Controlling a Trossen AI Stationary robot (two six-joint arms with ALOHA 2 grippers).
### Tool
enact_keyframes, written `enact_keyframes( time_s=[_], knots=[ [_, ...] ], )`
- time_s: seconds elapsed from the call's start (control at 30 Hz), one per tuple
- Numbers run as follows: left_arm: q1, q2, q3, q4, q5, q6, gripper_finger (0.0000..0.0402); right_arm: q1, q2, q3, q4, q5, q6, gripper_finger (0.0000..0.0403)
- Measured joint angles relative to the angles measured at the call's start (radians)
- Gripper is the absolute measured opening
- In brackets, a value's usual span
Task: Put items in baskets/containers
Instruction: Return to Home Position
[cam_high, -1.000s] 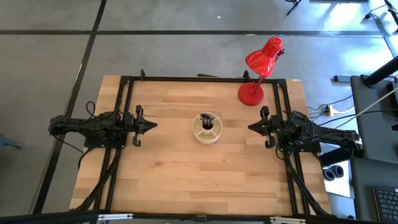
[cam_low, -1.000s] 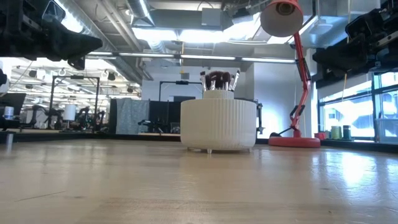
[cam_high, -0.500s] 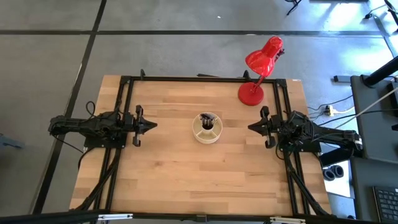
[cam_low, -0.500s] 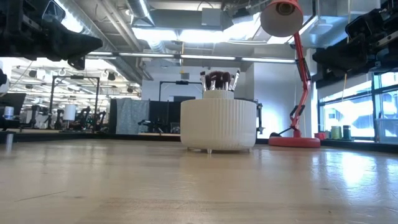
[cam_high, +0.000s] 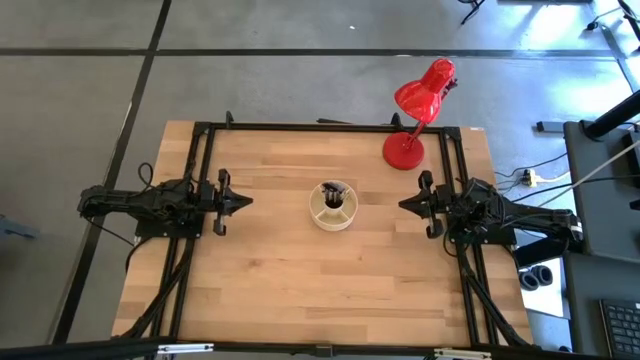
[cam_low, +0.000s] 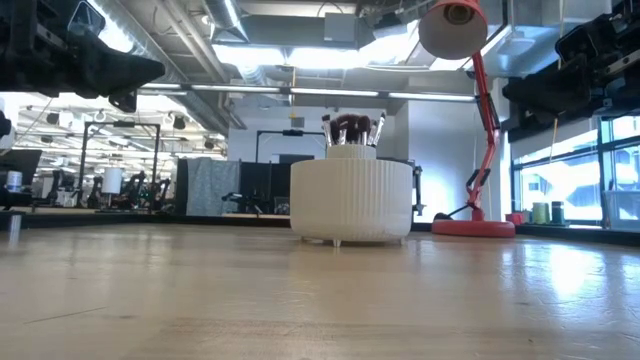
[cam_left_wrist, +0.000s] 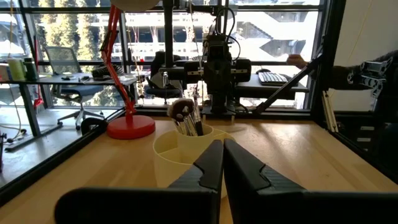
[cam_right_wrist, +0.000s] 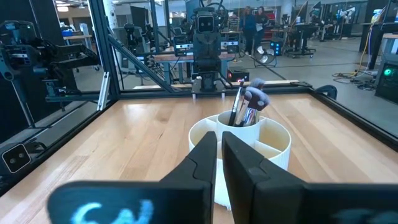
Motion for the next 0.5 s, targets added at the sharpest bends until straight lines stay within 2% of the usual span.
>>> enact_keyframes(
  time_s=[0.5],
  knots=[
    [0.0,0.0,0.0,0.0,0.0,0.0,0.001,0.0,0.0,0.0,0.0,0.0,0.0,0.0028]
  ],
)
